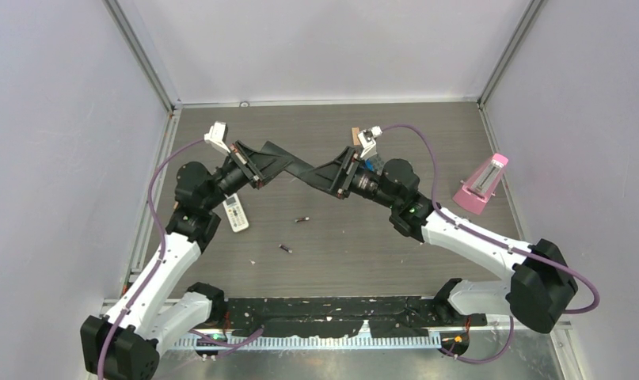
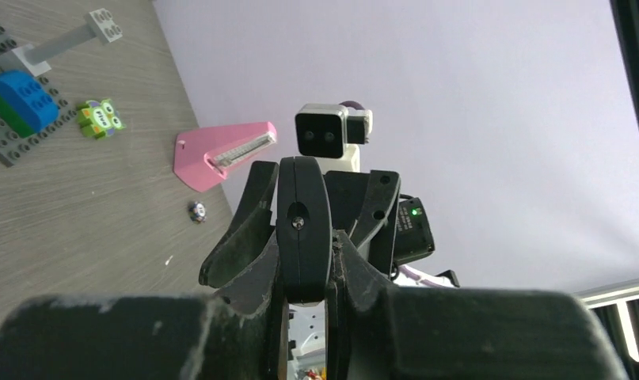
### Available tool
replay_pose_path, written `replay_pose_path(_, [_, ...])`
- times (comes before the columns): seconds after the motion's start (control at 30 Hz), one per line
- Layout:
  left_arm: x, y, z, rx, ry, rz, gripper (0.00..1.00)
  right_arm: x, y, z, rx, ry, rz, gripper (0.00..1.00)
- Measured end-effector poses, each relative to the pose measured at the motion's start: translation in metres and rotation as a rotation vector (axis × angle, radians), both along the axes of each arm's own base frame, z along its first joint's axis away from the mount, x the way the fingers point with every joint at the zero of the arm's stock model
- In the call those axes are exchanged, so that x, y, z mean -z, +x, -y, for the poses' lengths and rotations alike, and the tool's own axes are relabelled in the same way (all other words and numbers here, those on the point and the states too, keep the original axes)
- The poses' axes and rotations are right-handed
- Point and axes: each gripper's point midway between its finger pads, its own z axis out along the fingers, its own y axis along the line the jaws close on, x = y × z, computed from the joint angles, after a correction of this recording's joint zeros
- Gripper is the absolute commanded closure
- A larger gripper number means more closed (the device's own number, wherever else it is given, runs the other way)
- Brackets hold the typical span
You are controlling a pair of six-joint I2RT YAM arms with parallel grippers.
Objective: Load the batteries into the remote control
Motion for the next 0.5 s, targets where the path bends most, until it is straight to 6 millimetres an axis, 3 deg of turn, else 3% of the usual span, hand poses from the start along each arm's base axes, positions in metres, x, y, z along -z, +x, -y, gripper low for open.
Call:
replay_pose_path(0.27, [-0.011,-0.007,-0.004,-0.008,-0.066,-0.006,1.0,-0.025,0.001,-0.003,-0.012,0.126,-0.01,0.31])
replay_pose_path(0.5, [-0.004,-0.005,-0.005,-0.014,-0.118,-0.064,1.0,-0.019,-0.002,-0.013,-0.033,0.127,-0.026,0.41])
